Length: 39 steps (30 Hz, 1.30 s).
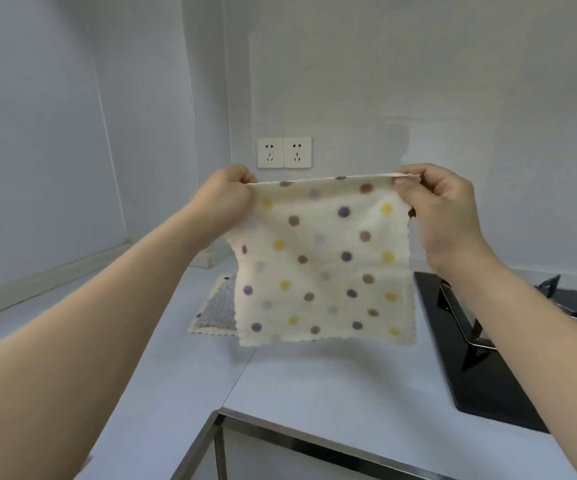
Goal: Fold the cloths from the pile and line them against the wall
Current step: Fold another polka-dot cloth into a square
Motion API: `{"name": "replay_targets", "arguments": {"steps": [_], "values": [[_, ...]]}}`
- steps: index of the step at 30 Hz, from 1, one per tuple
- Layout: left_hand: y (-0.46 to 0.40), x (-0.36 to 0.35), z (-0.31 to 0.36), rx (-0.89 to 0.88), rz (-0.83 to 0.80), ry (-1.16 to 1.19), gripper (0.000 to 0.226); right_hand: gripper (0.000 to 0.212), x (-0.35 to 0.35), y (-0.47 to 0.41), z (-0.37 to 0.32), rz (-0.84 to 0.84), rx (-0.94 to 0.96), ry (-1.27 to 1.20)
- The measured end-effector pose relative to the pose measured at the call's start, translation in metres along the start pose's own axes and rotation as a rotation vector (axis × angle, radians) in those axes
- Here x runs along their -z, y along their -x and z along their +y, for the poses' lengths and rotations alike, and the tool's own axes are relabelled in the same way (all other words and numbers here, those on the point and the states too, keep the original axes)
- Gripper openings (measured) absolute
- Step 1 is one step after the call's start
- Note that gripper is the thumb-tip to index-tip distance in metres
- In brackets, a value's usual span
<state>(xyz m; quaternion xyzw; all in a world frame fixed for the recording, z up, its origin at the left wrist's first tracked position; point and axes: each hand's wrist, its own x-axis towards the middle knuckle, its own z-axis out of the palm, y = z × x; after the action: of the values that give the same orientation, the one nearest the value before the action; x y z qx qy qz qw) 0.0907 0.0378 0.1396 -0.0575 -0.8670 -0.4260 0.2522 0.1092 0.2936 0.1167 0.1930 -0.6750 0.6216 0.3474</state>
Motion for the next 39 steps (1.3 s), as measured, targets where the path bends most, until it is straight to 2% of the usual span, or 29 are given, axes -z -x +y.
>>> {"name": "replay_targets", "arguments": {"steps": [4,8,13,15,18,21,25,30,35,39], "values": [[-0.006,-0.013,-0.009,0.042,-0.152,-0.13,0.022,0.014,0.01,0.003,0.025,-0.056,-0.143,-0.023],[-0.012,-0.052,-0.047,0.084,-0.232,-0.21,0.018,0.016,0.007,0.008,0.082,-0.053,-0.154,0.223],[0.006,-0.089,-0.095,0.088,-0.259,-0.313,0.012,0.02,0.003,0.028,0.13,-0.167,-0.129,0.479],[0.021,-0.096,-0.11,0.014,-0.245,-0.306,0.019,0.021,0.009,0.047,0.135,-0.21,-0.099,0.55],[0.061,-0.097,-0.128,-0.206,-0.282,-0.334,0.032,0.023,0.024,0.091,0.139,-0.357,-0.049,0.669],[0.106,-0.094,-0.153,-0.357,-0.311,-0.357,0.031,0.02,0.036,0.133,0.137,-0.439,0.011,0.726],[0.127,-0.09,-0.171,-0.34,-0.438,-0.378,0.024,0.017,0.041,0.155,0.128,-0.491,0.044,0.791],[0.125,-0.091,-0.165,-0.327,-0.43,-0.403,0.019,0.016,0.042,0.164,0.124,-0.641,0.028,0.866],[0.128,-0.08,-0.159,-0.492,-0.394,-0.455,0.011,0.012,0.041,0.161,0.127,-0.614,-0.037,0.86],[0.122,-0.077,-0.151,-0.662,-0.306,-0.553,0.04,0.009,0.041,0.16,0.125,-0.571,-0.102,0.834]]}}
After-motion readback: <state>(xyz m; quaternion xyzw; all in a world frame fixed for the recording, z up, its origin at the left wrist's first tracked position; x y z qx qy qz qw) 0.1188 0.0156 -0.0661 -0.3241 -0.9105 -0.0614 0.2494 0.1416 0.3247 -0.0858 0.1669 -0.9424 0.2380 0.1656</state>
